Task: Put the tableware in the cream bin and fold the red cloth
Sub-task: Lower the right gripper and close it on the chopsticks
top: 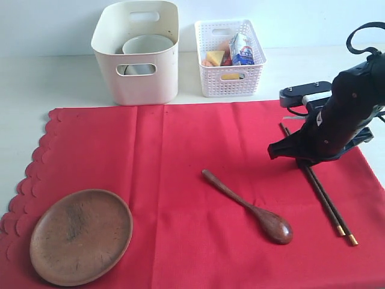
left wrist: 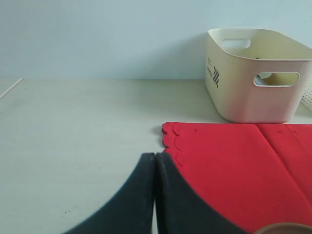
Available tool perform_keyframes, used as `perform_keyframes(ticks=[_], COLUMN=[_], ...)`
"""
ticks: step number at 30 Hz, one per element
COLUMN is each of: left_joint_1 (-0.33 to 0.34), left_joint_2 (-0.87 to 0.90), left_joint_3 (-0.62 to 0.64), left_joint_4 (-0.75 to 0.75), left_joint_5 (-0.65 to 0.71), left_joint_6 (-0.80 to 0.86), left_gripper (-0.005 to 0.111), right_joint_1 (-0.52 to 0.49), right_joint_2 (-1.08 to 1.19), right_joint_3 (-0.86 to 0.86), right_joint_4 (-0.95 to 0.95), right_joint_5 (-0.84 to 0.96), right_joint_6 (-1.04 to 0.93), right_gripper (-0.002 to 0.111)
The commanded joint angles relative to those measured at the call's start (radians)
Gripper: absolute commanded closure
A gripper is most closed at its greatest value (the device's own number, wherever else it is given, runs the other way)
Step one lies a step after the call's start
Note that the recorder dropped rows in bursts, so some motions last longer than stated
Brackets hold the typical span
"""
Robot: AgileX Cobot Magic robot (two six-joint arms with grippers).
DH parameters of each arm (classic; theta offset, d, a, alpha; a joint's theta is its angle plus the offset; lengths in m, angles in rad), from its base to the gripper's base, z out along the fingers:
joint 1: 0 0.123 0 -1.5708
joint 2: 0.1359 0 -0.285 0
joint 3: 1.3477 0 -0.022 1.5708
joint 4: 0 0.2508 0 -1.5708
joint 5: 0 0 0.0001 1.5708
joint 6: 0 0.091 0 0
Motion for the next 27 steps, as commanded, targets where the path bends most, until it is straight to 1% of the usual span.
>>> perform_keyframes(ticks=[1,3,10,13,18,20,21,23,24,25,26,27], left_joint_1=[-0.005,-0.005,-0.005,-0.005,-0.005,-0.005,-0.005,-0.005,-0.005,-0.005,-0.005,-0.005], left_joint_2=[-0.006,-0.006,-0.006,-0.006,-0.006,-0.006,-0.006,-0.006,-0.006,-0.006,-0.006,-0.006], left_joint_3=[-0.003,-0.003,-0.003,-0.003,-0.003,-0.003,-0.003,-0.003,-0.003,-0.003,-0.003,-0.003], left_joint_4=[0.001,0.001,0.001,0.001,0.001,0.001,0.001,0.001,0.001,0.001,0.001,0.001], left_joint_5=[-0.006,-0.006,-0.006,-0.006,-0.006,-0.006,-0.006,-0.006,-0.006,-0.006,-0.006,-0.006], left_joint_6=[-0.002,-0.002,-0.002,-0.002,-0.002,-0.002,-0.002,-0.002,-0.002,-0.002,-0.002,-0.002], left_gripper=[0.104,0.104,0.104,0.104,0.104,0.104,0.104,0.104,0.104,0.104,0.104,0.104], right_joint_1=[-0.005,-0.005,-0.005,-0.005,-0.005,-0.005,-0.003,-0.003,-0.003,-0.003,-0.003,-0.003], right_joint_2=[0.049,0.036,-0.053,-0.124,-0.137,-0.136,-0.136,-0.136,-0.136,-0.136,-0.136,-0.136], right_joint_3=[0.020,0.020,0.020,0.020,0.020,0.020,0.020,0.020,0.020,0.020,0.020,0.020], right_joint_4=[0.003,0.003,0.003,0.003,0.003,0.003,0.006,0.006,0.006,0.008,0.008,0.008], right_joint_5=[0.016,0.021,0.042,0.045,0.066,0.078,0.078,0.078,0.078,0.078,0.076,0.076], right_joint_6=[-0.011,-0.011,-0.011,-0.011,-0.008,0.026,0.044,0.092,0.092,0.092,0.092,0.092], right_gripper=[0.102,0.108,0.108,0.108,0.108,0.108,0.105,0.093,0.080,0.073,0.061,0.057])
